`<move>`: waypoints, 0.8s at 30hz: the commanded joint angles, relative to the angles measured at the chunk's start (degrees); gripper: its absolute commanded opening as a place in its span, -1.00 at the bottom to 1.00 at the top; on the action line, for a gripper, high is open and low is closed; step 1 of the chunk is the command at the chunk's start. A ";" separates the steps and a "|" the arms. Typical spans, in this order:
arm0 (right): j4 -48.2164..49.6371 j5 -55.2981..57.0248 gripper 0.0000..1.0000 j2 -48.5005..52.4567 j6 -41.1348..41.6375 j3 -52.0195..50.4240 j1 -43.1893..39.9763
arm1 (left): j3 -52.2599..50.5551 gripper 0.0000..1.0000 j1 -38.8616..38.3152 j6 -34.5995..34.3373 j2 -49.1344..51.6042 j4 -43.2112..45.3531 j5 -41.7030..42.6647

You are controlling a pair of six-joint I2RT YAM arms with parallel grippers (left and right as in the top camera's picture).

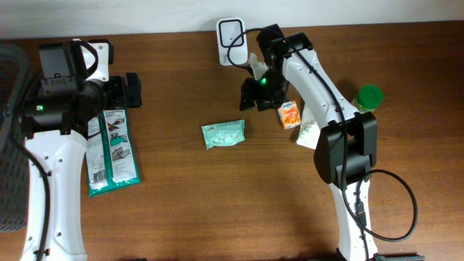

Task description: Scan the item barcode

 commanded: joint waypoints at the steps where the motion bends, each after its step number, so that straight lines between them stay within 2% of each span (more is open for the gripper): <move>1: 1.44 -1.25 -0.01 -0.11 -0.17 -3.19 2.51 | 0.72 0.98 0.00 0.50 0.09 0.11 0.61; 3: 4.35 -1.25 0.00 -0.11 2.36 -5.86 2.84 | 0.72 0.98 0.00 0.50 0.09 0.11 0.61; 6: 8.87 -3.08 0.24 -0.11 4.94 -10.73 2.12 | 0.72 0.98 0.00 0.50 0.09 0.11 0.61; 8: 11.28 -6.47 0.27 -0.11 4.92 -13.42 1.66 | 0.72 0.98 0.00 0.50 0.09 0.11 0.61; 15: 20.92 -16.92 0.28 -0.11 4.92 -20.00 1.86 | 0.72 0.98 0.00 0.50 0.09 0.11 0.61; 22: 23.65 -18.03 0.25 -0.11 7.26 -22.86 2.75 | 0.72 0.98 0.00 0.50 0.09 0.11 0.61; 23: 24.90 -18.01 0.23 -0.11 8.35 -23.91 3.02 | 0.72 0.98 0.00 0.50 0.09 0.11 0.61; 24: 27.85 -18.05 0.11 -0.11 10.29 -26.08 3.43 | 0.72 0.98 0.00 0.50 0.09 0.11 0.61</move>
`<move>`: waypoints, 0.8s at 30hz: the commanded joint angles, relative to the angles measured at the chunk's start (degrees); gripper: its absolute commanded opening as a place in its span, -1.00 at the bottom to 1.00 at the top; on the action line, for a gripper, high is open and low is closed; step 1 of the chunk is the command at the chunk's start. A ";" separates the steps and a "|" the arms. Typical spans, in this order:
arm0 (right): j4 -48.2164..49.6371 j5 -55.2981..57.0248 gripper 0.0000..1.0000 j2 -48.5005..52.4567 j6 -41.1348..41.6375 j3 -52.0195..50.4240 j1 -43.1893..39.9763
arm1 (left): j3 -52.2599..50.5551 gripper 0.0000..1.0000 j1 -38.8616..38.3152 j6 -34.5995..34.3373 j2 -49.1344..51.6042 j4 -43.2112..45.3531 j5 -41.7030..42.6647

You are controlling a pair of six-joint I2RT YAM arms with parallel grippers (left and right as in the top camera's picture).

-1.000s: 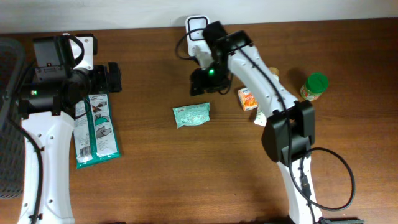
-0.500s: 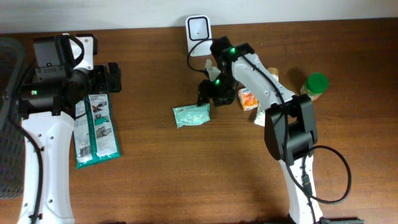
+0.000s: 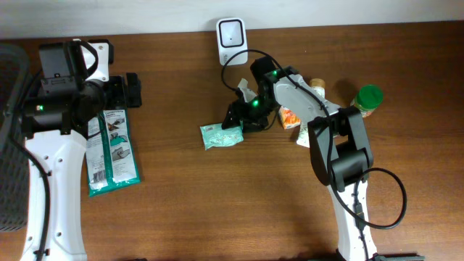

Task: Scan the item barcode
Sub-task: 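Raise the tissue pack up under the white scanner, right gripper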

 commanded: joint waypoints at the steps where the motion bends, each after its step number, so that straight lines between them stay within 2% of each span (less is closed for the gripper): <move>1: 5.35 -0.07 0.04 -0.02 5.09 -5.79 1.79 | 0.72 0.98 0.00 0.50 0.09 0.11 0.59; 2: 6.80 -0.09 -0.05 -0.02 5.38 -6.78 1.88 | 0.72 0.98 0.00 0.50 0.09 0.13 0.59; 6: 9.16 -0.04 -0.80 -0.02 5.53 -8.02 1.88 | 0.72 0.98 0.00 0.50 0.09 0.11 0.59; 7: 9.62 -0.07 -0.91 -0.02 5.53 -8.02 1.88 | 0.72 0.98 0.00 0.50 0.09 0.11 0.59; 14: 9.77 0.20 -0.92 -3.78 2.82 -6.60 0.22 | 0.72 0.98 0.00 0.50 0.09 0.11 0.59; 24: 10.71 -0.09 -0.92 -20.55 2.54 -6.56 -8.50 | 0.72 0.98 0.00 0.50 0.09 0.11 0.59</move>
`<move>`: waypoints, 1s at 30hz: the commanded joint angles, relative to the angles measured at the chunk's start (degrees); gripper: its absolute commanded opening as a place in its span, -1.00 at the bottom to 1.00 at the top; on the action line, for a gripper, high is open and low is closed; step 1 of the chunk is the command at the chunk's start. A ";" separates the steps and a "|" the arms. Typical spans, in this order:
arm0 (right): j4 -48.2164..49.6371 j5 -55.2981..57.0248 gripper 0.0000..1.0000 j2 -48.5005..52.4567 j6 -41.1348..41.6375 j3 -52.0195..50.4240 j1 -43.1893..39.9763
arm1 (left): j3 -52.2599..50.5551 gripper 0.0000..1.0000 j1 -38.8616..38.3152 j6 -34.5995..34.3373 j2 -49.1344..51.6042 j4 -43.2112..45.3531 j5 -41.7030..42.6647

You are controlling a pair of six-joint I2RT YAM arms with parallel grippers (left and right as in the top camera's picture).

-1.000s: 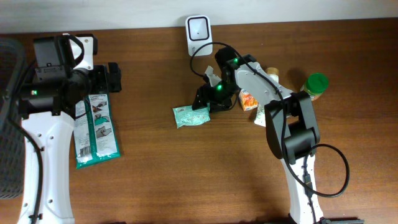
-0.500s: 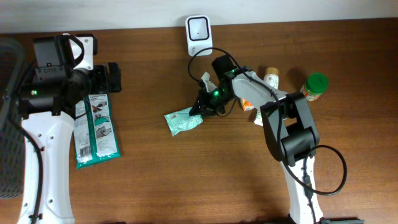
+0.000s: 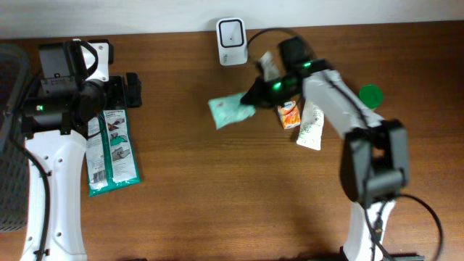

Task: Scan the item barcode
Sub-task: 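Raise the tissue pack up under the white scanner, right gripper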

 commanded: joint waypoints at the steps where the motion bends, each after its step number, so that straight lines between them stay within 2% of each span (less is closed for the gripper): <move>1: 1.07 -0.13 -0.92 -6.43 -0.57 0.20 -2.01 | 0.72 0.98 0.00 0.50 0.09 0.11 0.61; 8: 4.85 0.04 -0.92 -12.13 0.20 0.20 -5.70 | 0.72 0.98 0.00 0.50 0.09 0.11 0.61; 14: 6.23 1.40 -0.92 -13.86 0.15 0.20 -5.60 | 0.72 0.98 0.00 0.50 0.09 0.11 0.61; 17: 6.56 11.04 -0.92 -13.86 -0.22 0.85 -3.61 | 0.72 0.98 0.00 0.50 0.09 0.11 0.61; 22: 11.63 43.25 -0.92 -13.84 -7.28 2.71 3.37 | 0.72 0.98 0.00 0.50 0.09 0.11 0.61; 25: 19.52 58.47 -0.92 -12.46 -16.26 2.71 8.09 | 0.72 0.98 0.00 0.50 0.09 0.11 0.61; 30: 33.94 69.46 -0.92 -7.13 -34.82 2.71 12.87 | 0.72 0.98 0.00 0.50 0.09 0.11 0.61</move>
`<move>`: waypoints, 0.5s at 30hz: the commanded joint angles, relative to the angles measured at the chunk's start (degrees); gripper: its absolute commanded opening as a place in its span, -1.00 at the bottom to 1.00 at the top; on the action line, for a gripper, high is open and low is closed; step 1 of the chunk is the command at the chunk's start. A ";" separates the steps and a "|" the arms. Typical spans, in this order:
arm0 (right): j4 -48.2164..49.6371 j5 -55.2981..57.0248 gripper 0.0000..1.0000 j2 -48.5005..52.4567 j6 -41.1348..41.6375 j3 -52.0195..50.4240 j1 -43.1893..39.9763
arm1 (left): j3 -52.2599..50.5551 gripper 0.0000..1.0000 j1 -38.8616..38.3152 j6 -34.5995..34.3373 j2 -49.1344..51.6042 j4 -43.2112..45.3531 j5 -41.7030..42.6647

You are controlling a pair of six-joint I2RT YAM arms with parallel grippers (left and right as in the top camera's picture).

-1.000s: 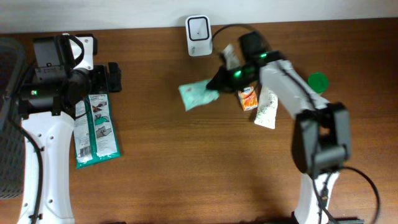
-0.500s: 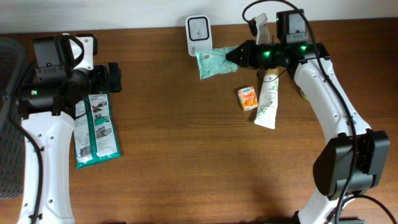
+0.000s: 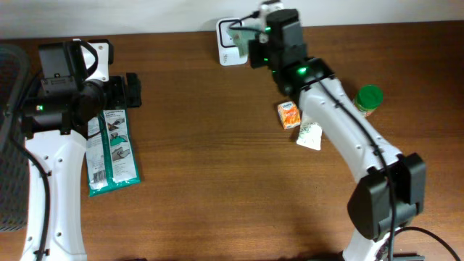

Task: Scan the item barcode
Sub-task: 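Raise the tissue pack up under the white scanner, right gripper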

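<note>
My right gripper (image 3: pixel 254 43) is raised at the back of the table, right in front of the white barcode scanner (image 3: pixel 226 45). It is shut on the pale green packet (image 3: pixel 245 30), of which only a sliver shows between the wrist and the scanner. The arm hides most of the scanner's face. At the far left my left gripper (image 3: pixel 133 89) stands open over bare wood, with nothing between its fingers.
A green and white wipes pack (image 3: pixel 112 152) lies beside the left arm. A small orange box (image 3: pixel 288 114), a white pouch (image 3: pixel 309 134) and a green-lidded jar (image 3: pixel 368 98) sit at the right. A dark basket (image 3: pixel 9 145) is at the left edge.
My right gripper has moved with the green packet from mid-air right of the scanner to just in front of the scanner's face. The left arm has not moved.
My right gripper was near the orange box, with the green packet lying flat mid-table. Then it was down at the packet's right edge. Then it held the packet lifted off the table, and now holds it up at the scanner.
</note>
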 commanded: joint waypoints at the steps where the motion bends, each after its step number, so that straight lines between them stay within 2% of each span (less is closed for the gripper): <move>1: 7.91 14.62 -0.92 4.50 -18.91 1.66 2.51 | 0.72 0.98 0.00 0.50 0.09 0.11 0.61; 3: 16.28 15.85 -0.92 7.61 -27.04 1.66 3.15 | 0.72 0.98 0.00 0.50 0.09 0.11 0.61; 8: 30.18 15.78 -0.92 13.11 -43.06 1.66 3.08 | 0.72 0.98 0.00 0.50 0.09 0.11 0.61; 9: 34.01 15.76 -0.92 15.19 -48.50 1.66 3.08 | 0.72 0.98 0.00 0.50 0.09 0.11 0.61; 12: 39.78 14.62 -0.92 18.49 -54.27 1.66 3.15 | 0.72 0.98 0.00 0.50 0.09 0.11 0.61; 15: 41.40 11.39 -0.92 20.70 -55.08 1.66 3.15 | 0.72 0.98 0.00 0.50 0.09 0.11 0.61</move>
